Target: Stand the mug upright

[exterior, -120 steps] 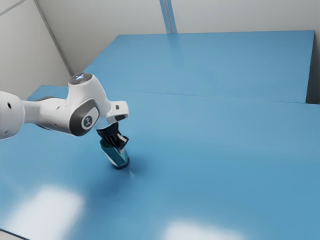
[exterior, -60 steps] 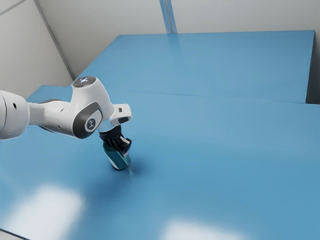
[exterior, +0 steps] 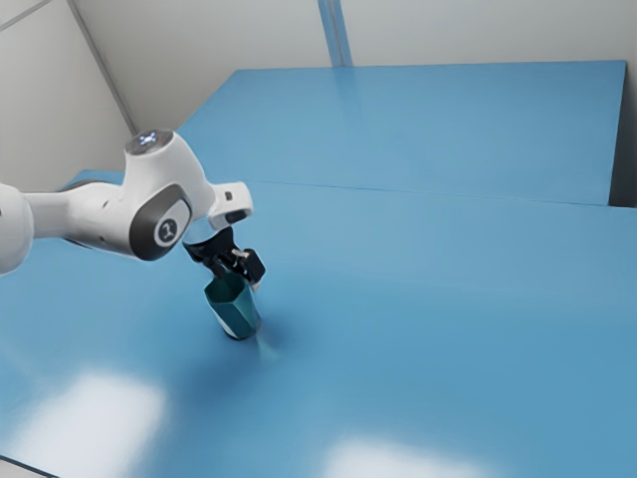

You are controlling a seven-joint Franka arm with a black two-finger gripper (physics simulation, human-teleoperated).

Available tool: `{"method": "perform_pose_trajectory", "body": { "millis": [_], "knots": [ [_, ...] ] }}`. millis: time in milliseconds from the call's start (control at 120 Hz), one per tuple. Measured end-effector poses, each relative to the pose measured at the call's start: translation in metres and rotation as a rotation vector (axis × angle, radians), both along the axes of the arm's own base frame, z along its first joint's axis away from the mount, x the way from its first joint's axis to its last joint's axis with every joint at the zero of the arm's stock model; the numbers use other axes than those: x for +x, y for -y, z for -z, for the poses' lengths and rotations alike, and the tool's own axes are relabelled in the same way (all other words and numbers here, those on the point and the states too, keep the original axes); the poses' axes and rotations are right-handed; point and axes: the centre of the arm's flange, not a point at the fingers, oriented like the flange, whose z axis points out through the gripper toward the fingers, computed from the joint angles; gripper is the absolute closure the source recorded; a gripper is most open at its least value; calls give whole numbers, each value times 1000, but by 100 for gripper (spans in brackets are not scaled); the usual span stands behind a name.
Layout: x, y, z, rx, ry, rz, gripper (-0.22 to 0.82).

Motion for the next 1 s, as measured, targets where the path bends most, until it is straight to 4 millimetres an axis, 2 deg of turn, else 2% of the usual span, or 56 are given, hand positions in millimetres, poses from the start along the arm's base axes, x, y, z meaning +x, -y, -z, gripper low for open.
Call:
{"method": "perform_pose_trajectory", "body": {
  "millis": [283,433,583,683,1000],
  "knots": [
    [32,10,-62,-9,-29,-19,4],
    [48,8,-83,-11,-73,-42,3],
    [63,6,-117,-14,-93,-60,3],
    [67,4,-136,-13,-110,-70,2],
    [70,-1,-174,-11,-148,-93,2]
  ]
}}
